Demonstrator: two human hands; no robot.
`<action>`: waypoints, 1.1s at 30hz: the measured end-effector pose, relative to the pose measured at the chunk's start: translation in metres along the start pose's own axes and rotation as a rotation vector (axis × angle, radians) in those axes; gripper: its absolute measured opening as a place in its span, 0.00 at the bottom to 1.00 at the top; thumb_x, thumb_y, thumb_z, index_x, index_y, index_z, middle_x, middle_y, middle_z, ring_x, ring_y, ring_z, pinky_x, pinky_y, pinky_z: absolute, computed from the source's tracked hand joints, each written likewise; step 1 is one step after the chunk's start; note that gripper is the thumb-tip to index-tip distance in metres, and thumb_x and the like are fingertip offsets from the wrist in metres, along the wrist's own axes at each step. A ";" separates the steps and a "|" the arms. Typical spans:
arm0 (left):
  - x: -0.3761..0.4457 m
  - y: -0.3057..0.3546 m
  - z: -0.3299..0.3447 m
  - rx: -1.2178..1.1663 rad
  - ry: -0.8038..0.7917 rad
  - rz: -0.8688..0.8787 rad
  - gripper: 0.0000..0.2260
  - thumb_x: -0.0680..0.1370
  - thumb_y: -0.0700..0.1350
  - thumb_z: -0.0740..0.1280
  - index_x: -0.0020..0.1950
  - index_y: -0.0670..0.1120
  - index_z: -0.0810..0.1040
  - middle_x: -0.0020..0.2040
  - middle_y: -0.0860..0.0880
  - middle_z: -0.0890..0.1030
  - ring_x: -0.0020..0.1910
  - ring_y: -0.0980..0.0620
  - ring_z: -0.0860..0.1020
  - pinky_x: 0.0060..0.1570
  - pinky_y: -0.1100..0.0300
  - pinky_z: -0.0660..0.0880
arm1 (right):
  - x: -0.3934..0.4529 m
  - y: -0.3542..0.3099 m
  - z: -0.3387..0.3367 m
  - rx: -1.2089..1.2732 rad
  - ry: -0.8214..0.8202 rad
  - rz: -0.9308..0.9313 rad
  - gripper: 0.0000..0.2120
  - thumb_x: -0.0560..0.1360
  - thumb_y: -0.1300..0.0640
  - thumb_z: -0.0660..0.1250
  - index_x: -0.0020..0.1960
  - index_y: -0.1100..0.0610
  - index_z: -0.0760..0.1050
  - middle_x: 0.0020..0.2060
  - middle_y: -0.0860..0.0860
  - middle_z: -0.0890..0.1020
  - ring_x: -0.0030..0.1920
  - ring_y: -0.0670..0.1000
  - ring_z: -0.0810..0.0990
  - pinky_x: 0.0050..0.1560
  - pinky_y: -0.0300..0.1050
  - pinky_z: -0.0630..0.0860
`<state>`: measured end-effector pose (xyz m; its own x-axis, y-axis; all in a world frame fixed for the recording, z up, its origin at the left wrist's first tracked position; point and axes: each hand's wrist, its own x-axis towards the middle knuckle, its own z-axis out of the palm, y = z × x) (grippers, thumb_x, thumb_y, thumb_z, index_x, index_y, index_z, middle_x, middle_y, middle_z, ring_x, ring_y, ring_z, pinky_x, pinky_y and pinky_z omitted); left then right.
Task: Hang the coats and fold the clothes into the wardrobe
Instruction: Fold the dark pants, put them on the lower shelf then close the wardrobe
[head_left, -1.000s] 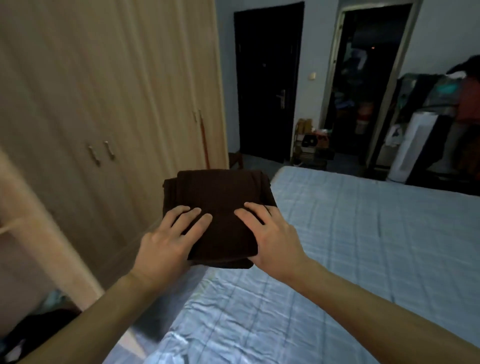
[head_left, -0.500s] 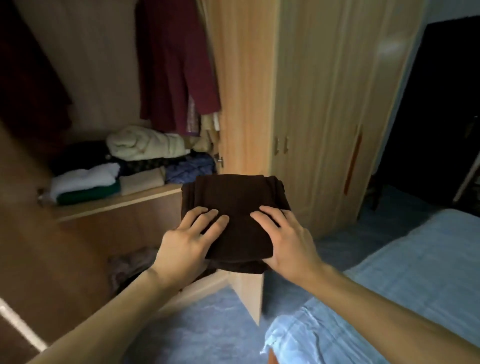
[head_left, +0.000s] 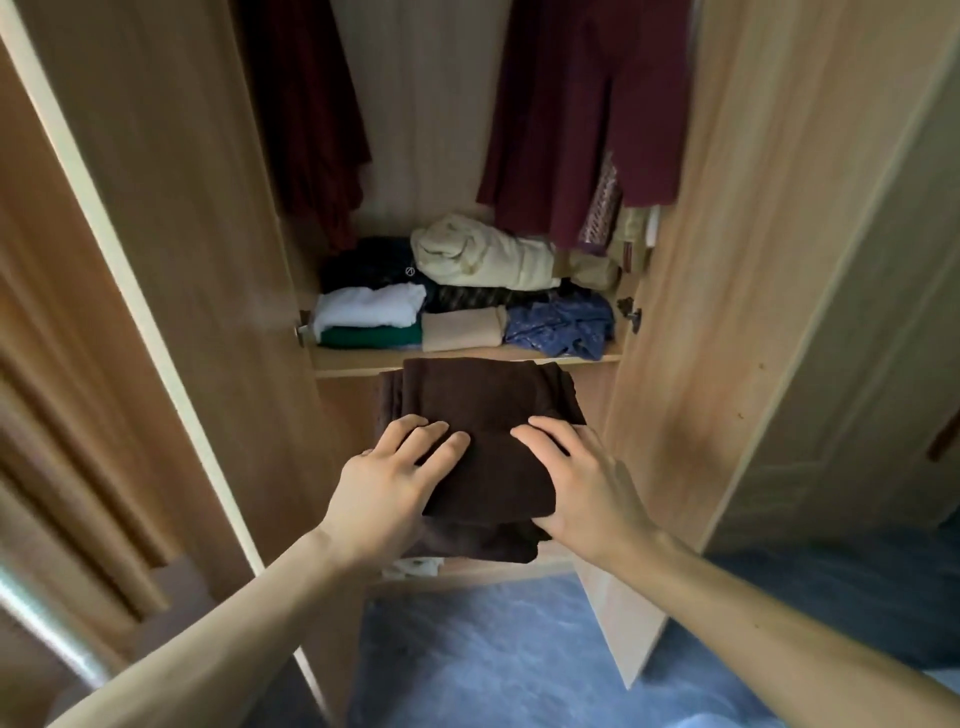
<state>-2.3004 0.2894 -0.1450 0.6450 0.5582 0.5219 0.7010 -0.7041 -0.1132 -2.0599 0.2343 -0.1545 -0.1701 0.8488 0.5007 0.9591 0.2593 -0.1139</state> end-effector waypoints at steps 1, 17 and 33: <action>0.007 -0.006 0.009 0.019 -0.008 -0.005 0.27 0.69 0.44 0.57 0.68 0.48 0.76 0.62 0.48 0.80 0.62 0.43 0.77 0.27 0.58 0.77 | 0.009 0.008 0.011 0.019 0.002 -0.004 0.41 0.59 0.54 0.81 0.70 0.49 0.69 0.66 0.48 0.73 0.58 0.57 0.77 0.45 0.54 0.83; 0.099 -0.055 0.208 -0.115 -0.316 -0.141 0.28 0.67 0.45 0.58 0.67 0.50 0.75 0.61 0.48 0.81 0.60 0.44 0.79 0.27 0.60 0.77 | 0.097 0.157 0.180 0.147 -0.282 0.024 0.40 0.59 0.54 0.78 0.70 0.47 0.70 0.66 0.46 0.74 0.57 0.55 0.78 0.38 0.51 0.83; 0.144 -0.193 0.523 -0.144 -0.318 -0.160 0.41 0.55 0.44 0.77 0.69 0.50 0.73 0.63 0.48 0.80 0.62 0.44 0.78 0.33 0.54 0.81 | 0.214 0.279 0.477 0.048 -0.290 -0.034 0.43 0.58 0.53 0.80 0.70 0.48 0.68 0.65 0.50 0.74 0.57 0.58 0.78 0.43 0.54 0.83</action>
<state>-2.1832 0.7351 -0.4901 0.6093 0.7583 0.2320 0.7650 -0.6391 0.0797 -1.9369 0.7081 -0.4885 -0.2664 0.9335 0.2400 0.9410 0.3058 -0.1449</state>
